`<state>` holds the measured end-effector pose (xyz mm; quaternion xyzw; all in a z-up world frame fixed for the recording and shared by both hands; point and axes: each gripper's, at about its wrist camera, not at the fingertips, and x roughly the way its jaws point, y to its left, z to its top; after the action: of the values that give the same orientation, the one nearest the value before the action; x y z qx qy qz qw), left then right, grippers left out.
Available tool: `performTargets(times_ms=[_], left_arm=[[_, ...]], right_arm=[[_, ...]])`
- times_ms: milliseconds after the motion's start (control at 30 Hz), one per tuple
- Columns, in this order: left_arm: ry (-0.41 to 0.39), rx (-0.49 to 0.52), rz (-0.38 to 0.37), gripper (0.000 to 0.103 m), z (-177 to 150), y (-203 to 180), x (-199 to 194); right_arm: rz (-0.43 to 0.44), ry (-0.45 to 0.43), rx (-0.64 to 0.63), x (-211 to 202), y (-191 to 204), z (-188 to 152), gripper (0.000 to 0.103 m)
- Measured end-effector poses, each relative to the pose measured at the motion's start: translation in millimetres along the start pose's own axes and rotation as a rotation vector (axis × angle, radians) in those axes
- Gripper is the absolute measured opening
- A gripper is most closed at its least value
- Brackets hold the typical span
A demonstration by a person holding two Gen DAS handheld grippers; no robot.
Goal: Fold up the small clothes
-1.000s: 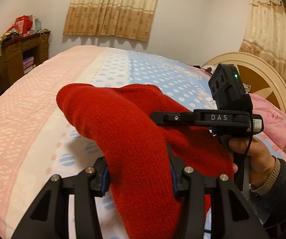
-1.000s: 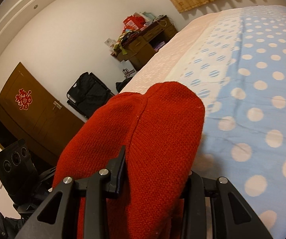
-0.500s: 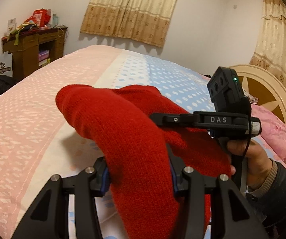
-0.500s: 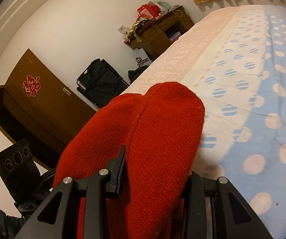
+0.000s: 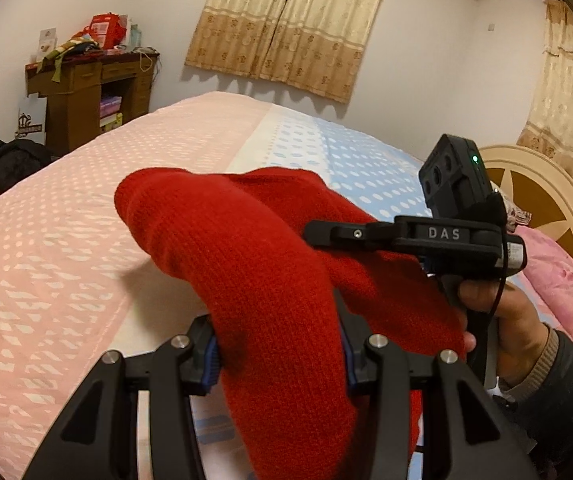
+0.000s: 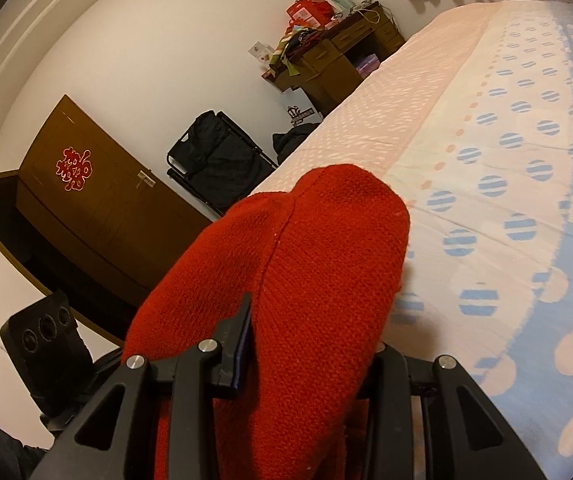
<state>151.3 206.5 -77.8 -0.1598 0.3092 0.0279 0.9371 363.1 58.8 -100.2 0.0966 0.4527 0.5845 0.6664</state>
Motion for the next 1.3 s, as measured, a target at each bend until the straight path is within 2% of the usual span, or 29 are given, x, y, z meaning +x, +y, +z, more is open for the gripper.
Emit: performTargets(times_ms=[300,533,967,1300], left_arm=[[0.025,-0.061,-0.006,0.047,-13.6,21.7,5.7],[0.046,-0.074,-0.003,0.047,-24.6,32.3,9.5],[0.068,-0.107,-0.018,0.047,-44.6,55.0,6.0],[0.087,-0.126,-0.017,0.047,-44.9,54.5,10.6]], right_arm=[[-0.006,0.047,0.002,26.1,0.7,-1.5,0.035],[-0.055,0.064,-0.01,36.9,-2.8,-3.8,0.035],[-0.046,0.081,0.001,55.4,-6.5,-5.2,0.036],[-0.11,0.116,-0.001,70.2,-17.5,-6.3,0.036]])
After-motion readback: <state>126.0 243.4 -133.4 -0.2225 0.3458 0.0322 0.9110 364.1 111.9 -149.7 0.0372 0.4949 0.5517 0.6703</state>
